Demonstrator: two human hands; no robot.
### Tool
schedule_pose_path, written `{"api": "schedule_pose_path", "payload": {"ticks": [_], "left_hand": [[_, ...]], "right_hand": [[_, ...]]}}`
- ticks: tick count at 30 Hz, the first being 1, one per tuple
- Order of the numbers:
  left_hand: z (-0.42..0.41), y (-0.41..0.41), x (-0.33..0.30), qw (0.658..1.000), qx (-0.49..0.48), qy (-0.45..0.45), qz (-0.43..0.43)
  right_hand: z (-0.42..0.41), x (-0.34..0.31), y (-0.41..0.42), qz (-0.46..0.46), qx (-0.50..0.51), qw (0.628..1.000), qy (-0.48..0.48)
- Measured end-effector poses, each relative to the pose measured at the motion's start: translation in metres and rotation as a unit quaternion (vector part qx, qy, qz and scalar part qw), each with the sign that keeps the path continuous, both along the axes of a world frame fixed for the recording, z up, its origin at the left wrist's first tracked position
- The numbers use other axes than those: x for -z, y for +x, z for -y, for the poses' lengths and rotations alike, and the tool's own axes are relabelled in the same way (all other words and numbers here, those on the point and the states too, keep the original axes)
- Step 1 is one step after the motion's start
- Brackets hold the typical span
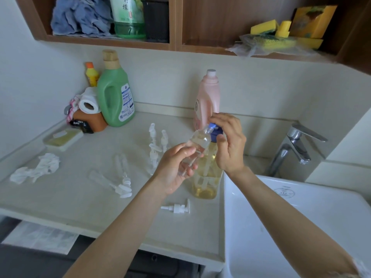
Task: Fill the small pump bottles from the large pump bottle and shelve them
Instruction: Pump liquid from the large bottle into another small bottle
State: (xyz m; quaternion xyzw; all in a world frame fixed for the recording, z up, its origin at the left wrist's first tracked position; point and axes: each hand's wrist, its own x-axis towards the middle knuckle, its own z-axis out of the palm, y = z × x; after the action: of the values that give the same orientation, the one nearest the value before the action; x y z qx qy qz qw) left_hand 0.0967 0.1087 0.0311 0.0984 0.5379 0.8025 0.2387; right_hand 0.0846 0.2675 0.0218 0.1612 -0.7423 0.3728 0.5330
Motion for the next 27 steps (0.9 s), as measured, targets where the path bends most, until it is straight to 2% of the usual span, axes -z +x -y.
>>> {"api": "schedule_pose_path", "payload": {"ticks": [6,15,23,27], "left_hand": [[-0.001,0.005,0.004,1.000,0.010,-0.003,0.021],[0.005,0.007,-0.014,1.000,-0.002,-0.013,-0.014],[0.007,0.006,-0.010,1.000,0.000,-0.015,-0.011],[0.007,0.005,-0.003,1.000,-0.004,-0.021,0.011]], "right_hand": [[0.004,0.000,0.008,0.018,0.025,0.999,-0.015],[-0.001,-0.023,0.014,0.066,0.008,0.997,0.027],[0.007,-0.005,0.013,0.021,0.031,0.999,0.021],[0.011,0.002,0.017,0.040,0.052,0.997,0.032]]}}
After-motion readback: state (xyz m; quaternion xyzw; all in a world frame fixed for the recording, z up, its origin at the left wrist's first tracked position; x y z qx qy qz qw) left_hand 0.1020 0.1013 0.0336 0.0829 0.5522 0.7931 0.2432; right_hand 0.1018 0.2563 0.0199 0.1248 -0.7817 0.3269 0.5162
